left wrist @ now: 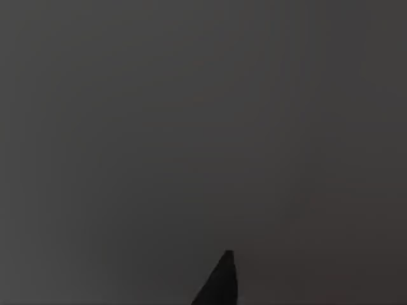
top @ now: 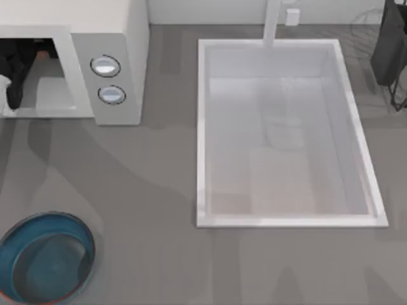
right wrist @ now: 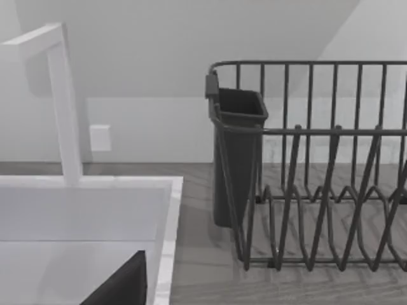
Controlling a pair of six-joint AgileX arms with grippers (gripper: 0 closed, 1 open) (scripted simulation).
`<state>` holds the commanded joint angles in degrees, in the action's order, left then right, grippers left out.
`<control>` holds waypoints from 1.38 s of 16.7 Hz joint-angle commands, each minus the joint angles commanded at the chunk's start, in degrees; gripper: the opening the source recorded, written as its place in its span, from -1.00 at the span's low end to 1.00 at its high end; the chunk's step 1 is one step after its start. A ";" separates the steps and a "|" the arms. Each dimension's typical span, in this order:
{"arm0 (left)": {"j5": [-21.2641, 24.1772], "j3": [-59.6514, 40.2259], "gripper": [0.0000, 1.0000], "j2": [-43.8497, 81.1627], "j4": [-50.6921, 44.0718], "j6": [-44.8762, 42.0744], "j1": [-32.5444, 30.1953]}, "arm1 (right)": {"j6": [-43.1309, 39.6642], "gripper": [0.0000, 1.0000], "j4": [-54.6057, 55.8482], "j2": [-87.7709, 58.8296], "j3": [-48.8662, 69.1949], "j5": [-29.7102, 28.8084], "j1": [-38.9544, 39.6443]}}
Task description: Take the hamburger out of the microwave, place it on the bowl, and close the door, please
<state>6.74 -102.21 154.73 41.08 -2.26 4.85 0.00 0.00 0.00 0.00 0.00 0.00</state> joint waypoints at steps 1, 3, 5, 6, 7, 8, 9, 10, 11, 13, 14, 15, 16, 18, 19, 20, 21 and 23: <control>0.01 0.11 -1.00 -0.05 0.08 0.00 0.01 | 0.00 1.00 0.00 0.00 0.00 0.00 0.00; 0.16 2.04 -1.00 -0.84 1.40 -0.04 0.17 | 0.00 1.00 0.00 0.00 0.00 0.00 0.00; 0.46 6.42 -1.00 -2.63 4.15 -0.13 0.50 | 0.00 1.00 0.00 0.00 0.00 0.00 0.00; 0.66 9.48 -1.00 -3.84 5.94 -0.19 0.72 | 0.00 1.00 0.00 0.00 0.00 0.00 0.00; 0.89 13.02 -1.00 -5.22 7.96 -0.25 0.97 | 0.00 1.00 0.00 0.00 0.00 0.00 0.00; 1.13 16.92 -1.00 -6.74 10.17 -0.32 1.24 | 0.00 1.00 0.00 0.00 0.00 0.00 0.00; 1.40 21.16 -1.00 -8.37 12.56 -0.39 1.53 | 0.00 1.00 0.00 0.00 0.00 0.00 0.00; 1.67 25.60 -1.00 -10.05 15.06 -0.47 1.83 | 0.00 1.00 0.00 0.00 0.00 0.00 0.00; 1.96 30.17 -1.00 -11.76 17.65 -0.55 2.15 | 0.00 1.00 0.00 0.00 0.00 0.00 0.00; 2.54 39.27 -1.00 -15.09 22.86 -0.72 2.78 | 0.00 1.00 0.00 0.00 0.00 0.00 0.00; 2.82 43.57 -1.00 -16.66 25.37 -0.80 3.08 | 0.00 1.00 0.00 0.00 0.00 0.00 0.00; 3.09 47.54 -1.00 -18.14 27.74 -0.87 3.37 | 0.00 1.00 0.00 0.00 0.00 0.00 0.00; 3.33 51.11 -1.00 -19.52 29.94 -0.94 3.64 | 0.00 1.00 0.00 0.00 0.00 0.00 0.00; 3.73 56.47 -1.00 -21.83 33.53 -1.05 4.08 | 0.00 1.00 0.00 0.00 0.00 0.00 0.00; 3.88 58.26 -1.00 -22.71 34.84 -1.10 4.23 | 0.00 1.00 0.00 0.00 0.00 0.00 0.00; 3.97 59.40 -1.00 -23.31 35.70 -1.12 4.34 | 0.00 1.00 0.00 0.00 0.00 0.00 0.00; 4.02 59.98 -1.00 -23.63 36.14 -1.14 4.39 | 0.00 1.00 0.00 0.00 0.00 0.00 0.00; 4.03 60.01 -1.00 -23.65 36.17 -1.14 4.40 | 0.00 1.00 0.00 0.00 0.00 0.00 0.00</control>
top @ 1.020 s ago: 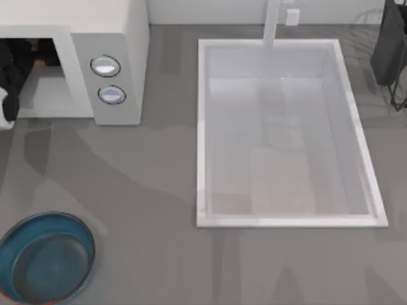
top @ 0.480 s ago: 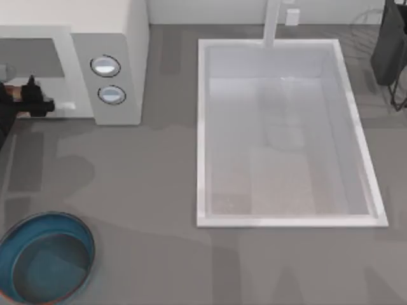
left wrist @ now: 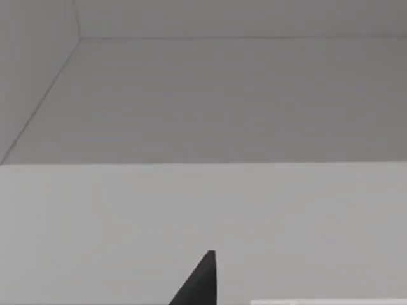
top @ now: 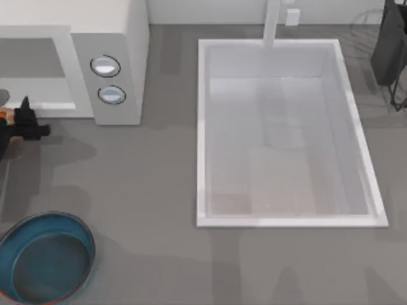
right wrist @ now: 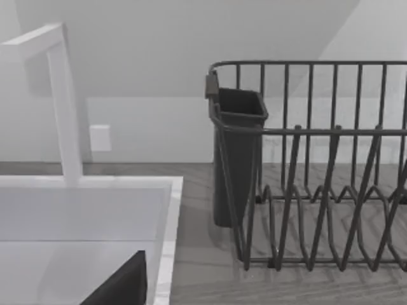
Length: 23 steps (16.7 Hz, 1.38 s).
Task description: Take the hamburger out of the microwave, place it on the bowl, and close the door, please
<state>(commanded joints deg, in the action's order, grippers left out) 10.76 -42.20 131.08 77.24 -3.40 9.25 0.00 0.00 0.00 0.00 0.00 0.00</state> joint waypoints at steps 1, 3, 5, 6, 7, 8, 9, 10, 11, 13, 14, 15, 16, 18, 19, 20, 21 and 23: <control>0.00 0.00 -1.00 0.00 0.00 0.00 0.00 | 0.00 1.00 0.00 0.00 0.00 0.00 0.00; -0.08 -0.29 -1.00 -0.10 -0.27 -0.08 -0.33 | 0.00 1.00 0.00 0.00 0.00 0.00 0.00; -0.12 -0.31 -1.00 -2.25 -2.41 -0.09 -0.33 | 0.00 1.00 0.00 0.00 0.00 0.00 0.00; -0.15 -0.31 -1.00 -4.19 -4.34 -0.10 -0.33 | 0.00 1.00 0.00 0.00 0.00 0.00 0.00; -0.19 -0.31 -1.00 -6.55 -6.69 -0.11 -0.33 | 0.00 1.00 0.00 0.00 0.00 0.00 0.00; -0.22 -0.33 -1.00 -9.20 -9.39 -0.12 -0.33 | 0.00 1.00 0.00 0.00 0.00 0.00 0.00; -0.26 -0.37 -1.00 -11.99 -12.28 -0.13 -0.32 | 0.00 1.00 0.00 0.00 0.00 0.00 0.00; -0.29 -0.43 -1.00 -14.79 -15.20 -0.15 -0.31 | 0.00 1.00 0.00 0.00 0.00 0.00 0.00; -0.31 -0.50 -1.00 -17.42 -17.97 -0.16 -0.30 | 0.00 1.00 0.00 0.00 0.00 0.00 0.00; -0.35 -0.64 -1.00 -21.53 -22.16 -0.19 -0.27 | 0.00 1.00 0.00 0.00 0.00 0.00 0.00; -0.36 -0.69 -1.00 -22.70 -23.33 -0.20 -0.27 | 0.00 1.00 0.00 0.00 0.00 0.00 0.00; -0.37 -0.72 -1.00 -23.26 -23.90 -0.21 -0.26 | 0.00 1.00 0.00 0.00 0.00 0.00 0.00; -0.37 -0.72 -1.00 -23.32 -23.95 -0.21 -0.26 | 0.00 1.00 0.00 0.00 0.00 0.00 0.00; -0.37 -0.72 -1.00 -23.32 -23.95 -0.21 -0.26 | 0.00 1.00 0.00 0.00 0.00 0.00 0.00; -0.38 -0.61 -1.00 -23.14 -23.79 -0.30 -0.30 | 0.00 1.00 0.00 0.00 0.00 0.00 0.00; -0.38 -0.61 -1.00 -23.14 -23.79 -0.30 -0.30 | 0.00 1.00 0.00 0.00 0.00 0.00 0.00; -0.57 -0.87 -1.00 -23.19 -24.32 0.23 -0.50 | 0.00 1.00 0.00 0.00 0.00 0.00 0.00; -1.53 -2.19 -1.00 -23.42 -27.04 2.98 -1.56 | 0.00 1.00 0.00 0.00 0.00 0.00 0.00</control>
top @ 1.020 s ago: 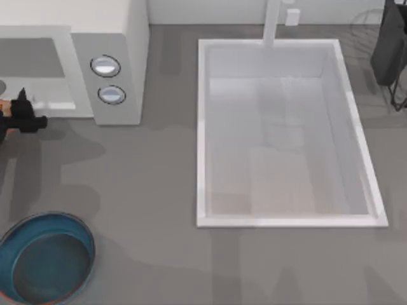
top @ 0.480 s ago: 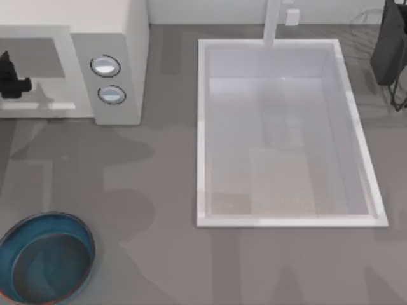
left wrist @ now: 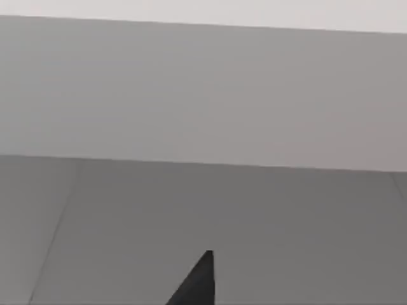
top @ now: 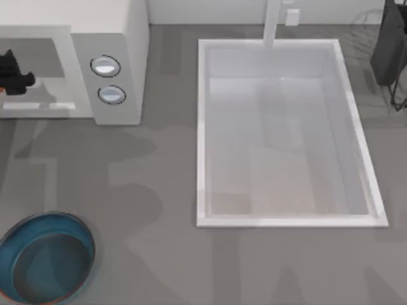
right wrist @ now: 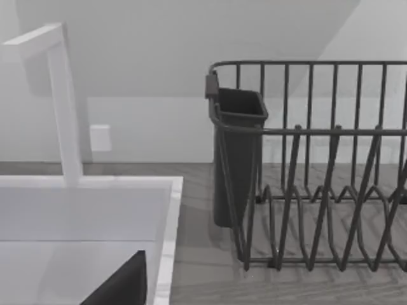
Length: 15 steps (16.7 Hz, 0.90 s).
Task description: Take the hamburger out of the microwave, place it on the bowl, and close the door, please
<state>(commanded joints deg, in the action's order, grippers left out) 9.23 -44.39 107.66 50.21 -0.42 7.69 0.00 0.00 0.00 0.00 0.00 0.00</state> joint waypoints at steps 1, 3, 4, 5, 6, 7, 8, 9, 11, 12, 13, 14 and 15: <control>-0.78 -1.06 -1.00 -0.17 -2.24 2.28 -0.86 | 0.00 1.00 0.00 0.00 0.00 0.00 0.00; -2.95 -3.91 -1.00 -0.55 -8.51 8.86 -3.22 | 0.00 1.00 0.00 0.00 0.00 0.00 0.00; -4.26 -5.57 -1.00 -0.72 -12.32 12.98 -4.65 | 0.00 1.00 0.00 0.00 0.00 0.00 0.00; -5.69 -7.36 -1.00 -0.86 -16.54 17.61 -6.22 | 0.00 1.00 0.00 0.00 0.00 0.00 0.00; -7.27 -9.26 -1.00 -0.94 -21.20 22.79 -7.95 | 0.00 1.00 0.00 0.00 0.00 0.00 0.00; -8.97 -11.21 -1.00 -0.97 -26.25 28.46 -9.80 | 0.00 1.00 0.00 0.00 0.00 0.00 0.00; -10.76 -13.18 -1.00 -0.93 -31.59 34.47 -11.75 | 0.00 1.00 0.00 0.00 0.00 0.00 0.00; -12.63 -15.14 -1.00 -0.81 -37.18 40.78 -13.78 | 0.00 1.00 0.00 0.00 0.00 0.00 0.00; -16.58 -18.99 -1.00 -0.32 -49.05 54.20 -18.07 | 0.00 1.00 0.00 0.00 0.00 0.00 0.00; -18.64 -20.81 -1.00 0.10 -55.25 61.22 -20.29 | 0.00 1.00 0.00 0.00 0.00 0.00 0.00; -20.74 -22.55 -1.00 0.64 -61.55 68.35 -22.55 | 0.00 1.00 0.00 0.00 0.00 0.00 0.00; -22.86 -24.19 -1.00 1.30 -67.90 75.56 -24.83 | 0.00 1.00 0.00 0.00 0.00 0.00 0.00; -24.99 -25.71 -1.00 2.08 -74.27 82.82 -27.11 | 0.00 1.00 0.00 0.00 0.00 0.00 0.00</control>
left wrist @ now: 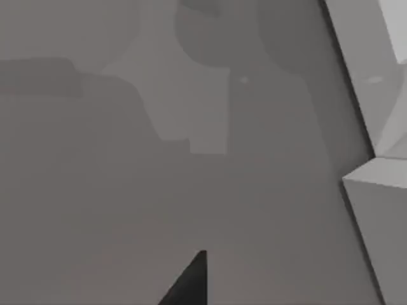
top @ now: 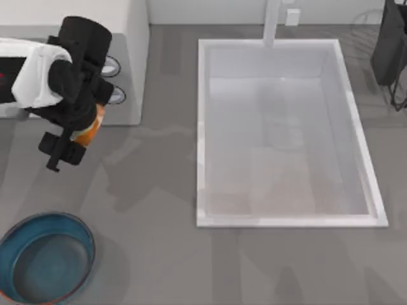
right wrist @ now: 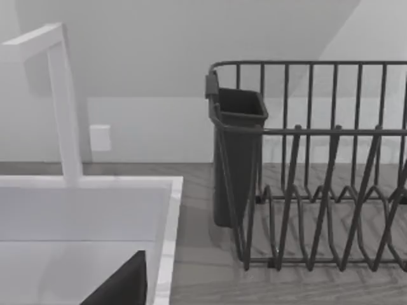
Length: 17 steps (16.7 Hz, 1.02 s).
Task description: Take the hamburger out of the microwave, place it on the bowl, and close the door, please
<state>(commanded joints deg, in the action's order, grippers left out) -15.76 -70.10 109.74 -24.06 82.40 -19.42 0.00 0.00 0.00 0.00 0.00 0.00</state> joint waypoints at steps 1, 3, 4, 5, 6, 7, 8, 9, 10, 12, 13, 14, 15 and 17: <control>-2.13 -1.34 -1.00 0.96 -6.34 7.25 -2.27 | 0.00 1.00 0.00 0.00 0.00 0.00 0.00; -6.34 -3.56 -1.00 3.28 -18.80 21.53 -6.71 | 0.00 1.00 0.00 0.00 0.00 0.00 0.00; -8.39 -4.41 -1.00 4.64 -24.86 28.49 -8.86 | 0.00 1.00 0.00 0.00 0.00 0.00 0.00; -10.38 -5.06 -1.00 6.15 -30.74 35.27 -10.94 | 0.00 1.00 0.00 0.00 0.00 0.00 0.00; -12.28 -5.47 -1.00 7.83 -36.35 41.77 -12.92 | 0.00 1.00 0.00 0.00 0.00 0.00 0.00; -14.10 -5.71 -1.00 9.60 -41.72 47.99 -14.82 | 0.00 1.00 0.00 0.00 0.00 0.00 0.00; -15.83 -5.79 -1.00 11.45 -46.82 53.91 -16.62 | 0.00 1.00 0.00 0.00 0.00 0.00 0.00; -17.47 -5.74 -1.00 13.35 -51.62 59.49 -18.31 | 0.00 1.00 0.00 0.00 0.00 0.00 0.00; -18.98 -5.55 -1.00 15.25 -56.03 64.60 -19.87 | 0.00 1.00 0.00 0.00 0.00 0.00 0.00; -21.58 -4.90 -1.00 18.88 -63.60 73.28 -22.55 | 0.00 1.00 0.00 0.00 0.00 0.00 0.00; -22.68 -4.52 -1.00 20.54 -66.77 76.85 -23.67 | 0.00 1.00 0.00 0.00 0.00 0.00 0.00; -23.62 -4.13 -1.00 22.05 -69.49 79.85 -24.63 | 0.00 1.00 0.00 0.00 0.00 0.00 0.00; -24.37 -3.78 -1.00 23.28 -71.60 82.13 -25.38 | 0.00 1.00 0.00 0.00 0.00 0.00 0.00; -25.28 -3.30 -1.00 24.87 -74.17 84.88 -26.29 | 0.00 1.00 0.00 0.00 0.00 0.00 0.00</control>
<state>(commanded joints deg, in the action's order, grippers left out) -41.04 -73.40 134.61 -98.23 167.27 -45.71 0.00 0.00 0.00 0.00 0.00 0.00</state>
